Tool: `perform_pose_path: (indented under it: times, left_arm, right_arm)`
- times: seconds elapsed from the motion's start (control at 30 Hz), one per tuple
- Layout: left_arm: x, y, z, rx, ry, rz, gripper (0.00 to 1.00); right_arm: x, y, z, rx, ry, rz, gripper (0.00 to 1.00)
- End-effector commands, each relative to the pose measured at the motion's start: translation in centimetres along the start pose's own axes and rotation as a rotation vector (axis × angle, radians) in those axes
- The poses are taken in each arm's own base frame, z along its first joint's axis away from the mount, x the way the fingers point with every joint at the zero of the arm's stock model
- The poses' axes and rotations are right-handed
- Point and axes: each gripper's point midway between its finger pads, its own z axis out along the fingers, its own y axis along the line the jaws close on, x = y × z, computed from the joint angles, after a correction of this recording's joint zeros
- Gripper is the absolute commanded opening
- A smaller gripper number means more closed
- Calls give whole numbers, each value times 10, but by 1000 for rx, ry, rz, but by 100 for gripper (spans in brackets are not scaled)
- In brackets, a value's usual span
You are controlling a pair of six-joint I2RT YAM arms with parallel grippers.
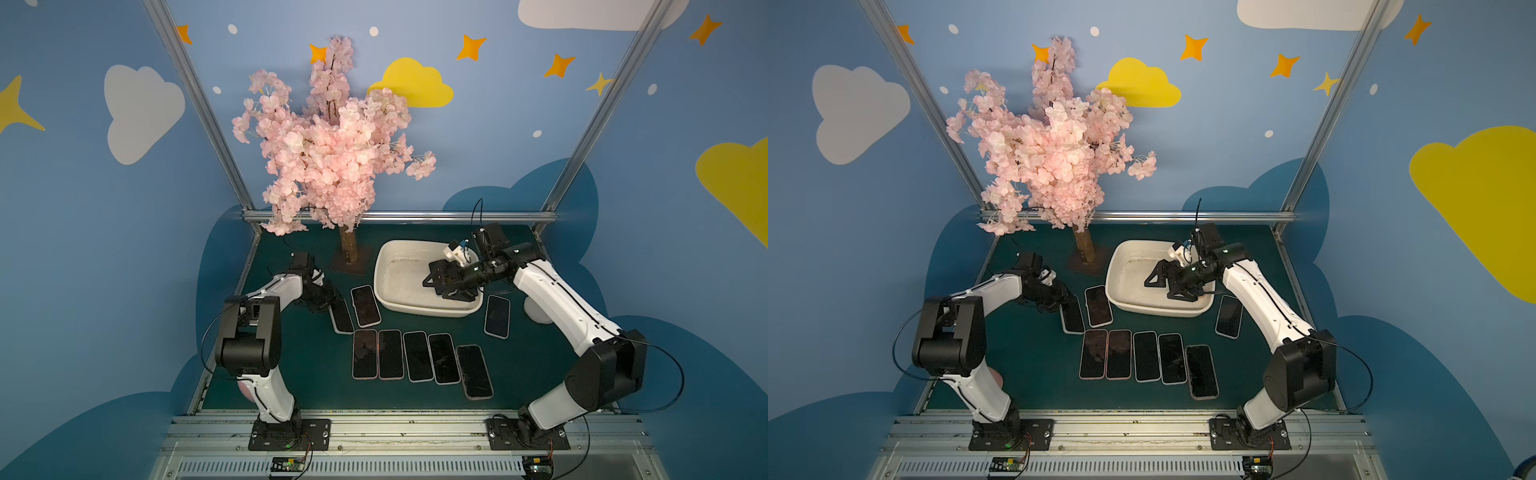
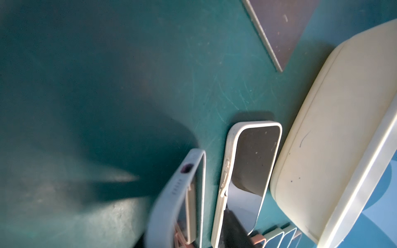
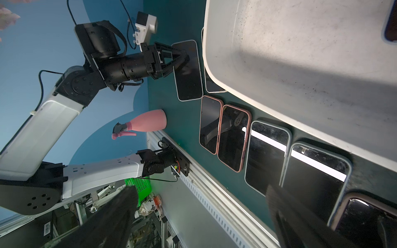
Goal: Take the phone out of the storage box
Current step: Place the phone at the center of the board.
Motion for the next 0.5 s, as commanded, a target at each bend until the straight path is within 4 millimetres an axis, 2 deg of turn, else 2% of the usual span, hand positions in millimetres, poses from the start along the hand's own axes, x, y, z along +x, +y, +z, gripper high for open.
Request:
perform_pose_path:
  times: [0.0,0.13,0.23,0.3,0.37,0.47]
  left_arm:
    - [6,5,-4,-19,12,3,51]
    - [8,4,-7,-22,19,1,55]
    - [12,6,-9,-32,31,-7,61]
    - [16,7,-11,-39,38,-9,67]
    - [18,7,-16,-44,34,-5,77]
    - [22,5,-26,-46,17,2,100]
  right_arm:
    - [4,6,-8,-13,-10,-26,99]
    - [4,5,-7,-13,-13,-21,99]
    - [5,-1,-5,3,-13,-13,99]
    - [3,-12,-5,61,-27,5,99]
    - [1,-33,-9,187,-42,28,99]
    - [-6,-64,-18,371,-53,67,99]
